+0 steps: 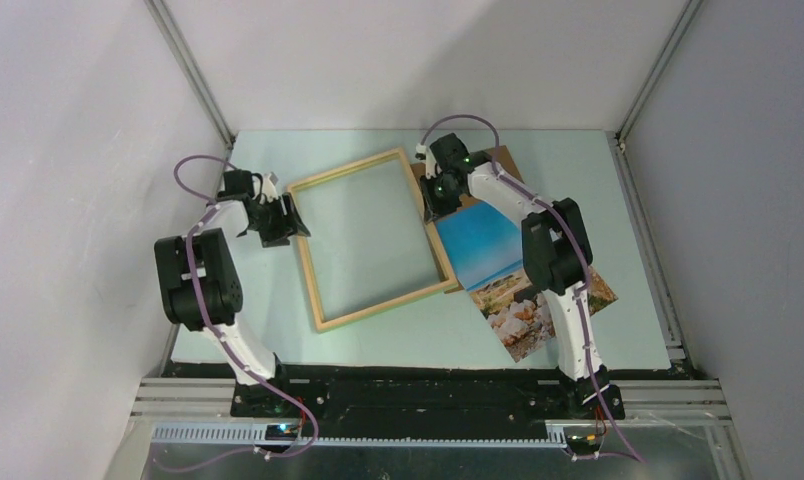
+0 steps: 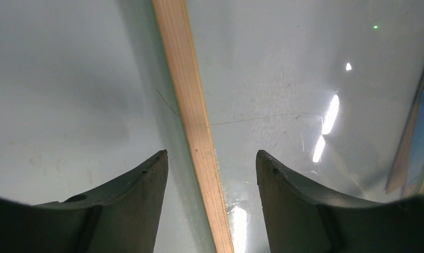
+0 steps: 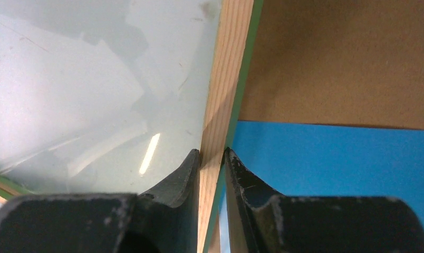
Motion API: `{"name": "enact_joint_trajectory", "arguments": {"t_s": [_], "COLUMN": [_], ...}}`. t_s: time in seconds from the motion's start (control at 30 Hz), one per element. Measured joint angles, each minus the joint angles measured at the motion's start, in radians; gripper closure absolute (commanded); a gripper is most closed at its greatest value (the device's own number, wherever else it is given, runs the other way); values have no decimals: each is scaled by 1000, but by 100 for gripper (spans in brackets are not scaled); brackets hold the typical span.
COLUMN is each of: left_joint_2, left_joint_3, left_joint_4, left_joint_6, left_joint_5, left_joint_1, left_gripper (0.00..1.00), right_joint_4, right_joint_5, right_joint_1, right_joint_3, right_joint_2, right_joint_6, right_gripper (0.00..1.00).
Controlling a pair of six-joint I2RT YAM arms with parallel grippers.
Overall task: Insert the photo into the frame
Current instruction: Adjust the photo frame at the center of the board.
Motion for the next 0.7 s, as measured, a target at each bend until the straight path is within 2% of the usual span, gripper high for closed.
{"name": "enact_joint_trajectory", "arguments": {"t_s": [0.1, 0.27, 0.7], "left_joint_2": [18, 39, 73], "left_joint_3": [8, 10, 28], "left_joint_4": [-2, -6, -14], "left_joint_6": [-6, -5, -3], "left_joint_5": [-1, -13, -82], "left_joint_1": [0, -13, -45], "left_gripper": [43, 47, 71], "right_joint_4": [13, 43, 113], "right_joint_5": [-5, -18, -60], "right_joint_1": [-2, -5, -14], "right_joint_3": [-43, -79, -154], "right_joint_2": [-9, -9, -10], "right_joint_6": [12, 34, 93], "right_gripper": [100, 100, 100]}}
